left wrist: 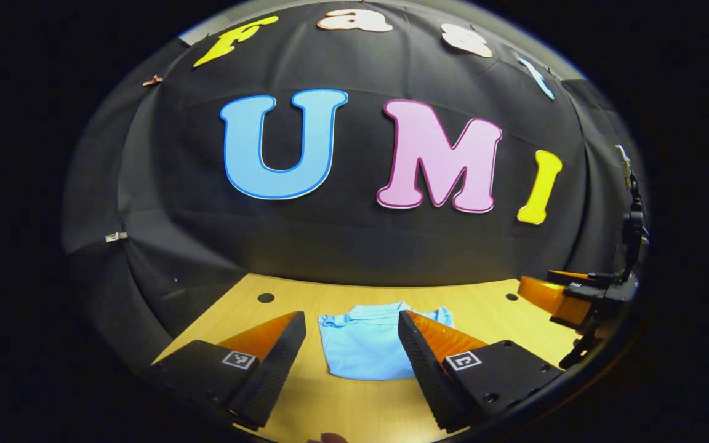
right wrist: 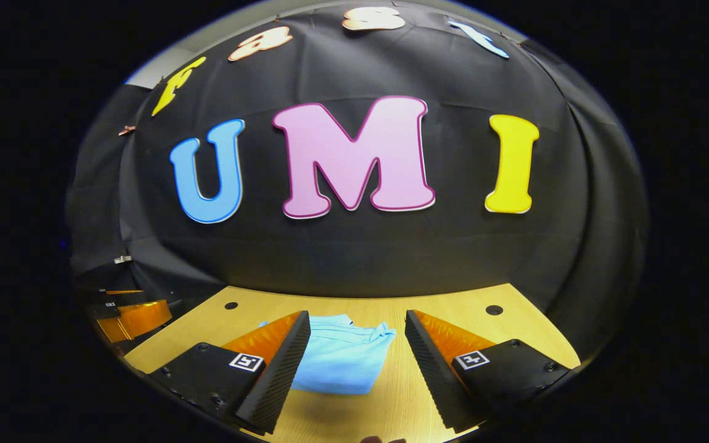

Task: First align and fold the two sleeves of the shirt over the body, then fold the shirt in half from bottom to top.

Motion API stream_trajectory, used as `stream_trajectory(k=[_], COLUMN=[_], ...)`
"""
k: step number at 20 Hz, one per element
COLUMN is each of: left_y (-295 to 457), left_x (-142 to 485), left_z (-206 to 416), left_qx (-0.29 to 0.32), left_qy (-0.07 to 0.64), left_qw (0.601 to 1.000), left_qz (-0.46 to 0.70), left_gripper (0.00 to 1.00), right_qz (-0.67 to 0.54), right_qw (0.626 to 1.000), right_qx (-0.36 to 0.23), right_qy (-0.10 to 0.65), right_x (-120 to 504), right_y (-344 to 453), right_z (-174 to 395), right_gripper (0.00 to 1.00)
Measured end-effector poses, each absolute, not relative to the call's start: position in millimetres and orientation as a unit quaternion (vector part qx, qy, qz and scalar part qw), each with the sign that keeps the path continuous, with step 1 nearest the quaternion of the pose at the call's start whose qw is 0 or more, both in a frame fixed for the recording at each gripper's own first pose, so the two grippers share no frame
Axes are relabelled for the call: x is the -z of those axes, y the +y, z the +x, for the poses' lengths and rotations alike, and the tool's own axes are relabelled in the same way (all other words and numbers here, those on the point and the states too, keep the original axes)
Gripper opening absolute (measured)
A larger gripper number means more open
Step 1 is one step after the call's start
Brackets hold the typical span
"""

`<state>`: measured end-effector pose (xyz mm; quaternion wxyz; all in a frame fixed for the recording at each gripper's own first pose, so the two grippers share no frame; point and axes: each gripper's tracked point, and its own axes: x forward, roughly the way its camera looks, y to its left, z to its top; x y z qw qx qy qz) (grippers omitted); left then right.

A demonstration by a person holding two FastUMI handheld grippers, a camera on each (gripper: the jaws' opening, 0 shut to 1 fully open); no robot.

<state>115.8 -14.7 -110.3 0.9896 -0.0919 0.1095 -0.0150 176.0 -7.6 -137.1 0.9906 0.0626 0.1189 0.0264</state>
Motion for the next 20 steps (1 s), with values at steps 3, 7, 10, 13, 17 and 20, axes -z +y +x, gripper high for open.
stream_trajectory(k=[3, 7, 10, 13, 17, 20], left_y=[-15.1, -15.7, -11.5, -7.8, -4.7, -3.0], left_x=[93.5, 79.9, 79.8, 80.6, 72.9, 73.0], left_z=[90.7, 61.2, 41.4, 26.3, 15.7, 11.4], left_qx=[0.022, 0.032, 0.027, 0.017, 0.015, 0.011], left_qy=[0.096, 0.091, 0.099, 0.106, 0.098, 0.099], left_qw=[0.992, 0.993, 0.991, 0.991, 0.992, 0.992], left_qz=[-0.083, -0.072, -0.081, -0.085, -0.078, -0.081], left_gripper=[0.96, 0.97, 0.96, 0.96, 0.97, 0.97], right_qz=[0.059, 0.061, 0.065, 0.063, 0.064, 0.058], right_qw=[0.991, 0.989, 0.988, 0.988, 0.987, 0.985], right_qx=[-0.043, -0.070, -0.083, -0.088, -0.092, -0.103], right_qy=[0.110, 0.117, 0.110, 0.106, 0.112, 0.127], right_x=[121.2, 110.9, 98.9, 92.3, 91.3, 98.1], right_y=[5.8, 17.1, 21.7, 27.1, 34.6, 42.1], right_z=[148.8, 111.9, 103.7, 90.6, 83.0, 77.0], right_gripper=[0.96, 0.96, 0.96, 0.96, 0.96, 0.96])
